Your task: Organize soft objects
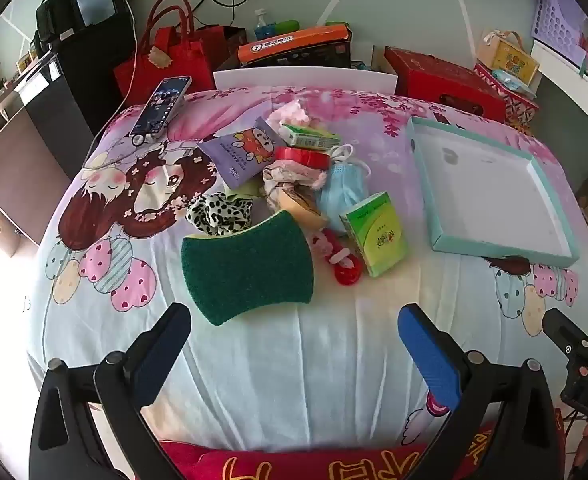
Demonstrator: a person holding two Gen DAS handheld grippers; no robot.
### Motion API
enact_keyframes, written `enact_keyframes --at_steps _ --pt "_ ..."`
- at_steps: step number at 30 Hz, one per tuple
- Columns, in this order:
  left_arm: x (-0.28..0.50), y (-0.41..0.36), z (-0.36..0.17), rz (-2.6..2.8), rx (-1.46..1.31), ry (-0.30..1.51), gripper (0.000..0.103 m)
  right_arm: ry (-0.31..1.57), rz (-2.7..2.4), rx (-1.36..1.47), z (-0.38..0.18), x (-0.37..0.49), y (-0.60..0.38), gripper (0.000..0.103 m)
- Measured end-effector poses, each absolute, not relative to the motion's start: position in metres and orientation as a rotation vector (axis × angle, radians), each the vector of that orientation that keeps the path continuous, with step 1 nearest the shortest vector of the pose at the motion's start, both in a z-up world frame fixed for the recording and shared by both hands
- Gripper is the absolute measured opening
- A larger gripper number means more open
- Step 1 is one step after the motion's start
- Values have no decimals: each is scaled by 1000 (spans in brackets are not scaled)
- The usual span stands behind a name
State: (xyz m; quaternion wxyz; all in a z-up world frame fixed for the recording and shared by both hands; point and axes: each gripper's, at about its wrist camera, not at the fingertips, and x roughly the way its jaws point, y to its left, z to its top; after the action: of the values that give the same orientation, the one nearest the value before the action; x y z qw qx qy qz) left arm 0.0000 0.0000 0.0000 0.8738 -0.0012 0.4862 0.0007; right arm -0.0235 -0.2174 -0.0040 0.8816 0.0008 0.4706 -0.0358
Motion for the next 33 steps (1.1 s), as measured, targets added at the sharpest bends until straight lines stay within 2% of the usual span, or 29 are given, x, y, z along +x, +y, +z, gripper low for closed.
enact_keyframes --at_steps 9,33 --pt "-4 -12 3 14 89 988 103 944 -79 31 -4 -23 -219 103" --pt "11 0 -7 10 -13 1047 103 969 -121 3 -10 -7 -214 103"
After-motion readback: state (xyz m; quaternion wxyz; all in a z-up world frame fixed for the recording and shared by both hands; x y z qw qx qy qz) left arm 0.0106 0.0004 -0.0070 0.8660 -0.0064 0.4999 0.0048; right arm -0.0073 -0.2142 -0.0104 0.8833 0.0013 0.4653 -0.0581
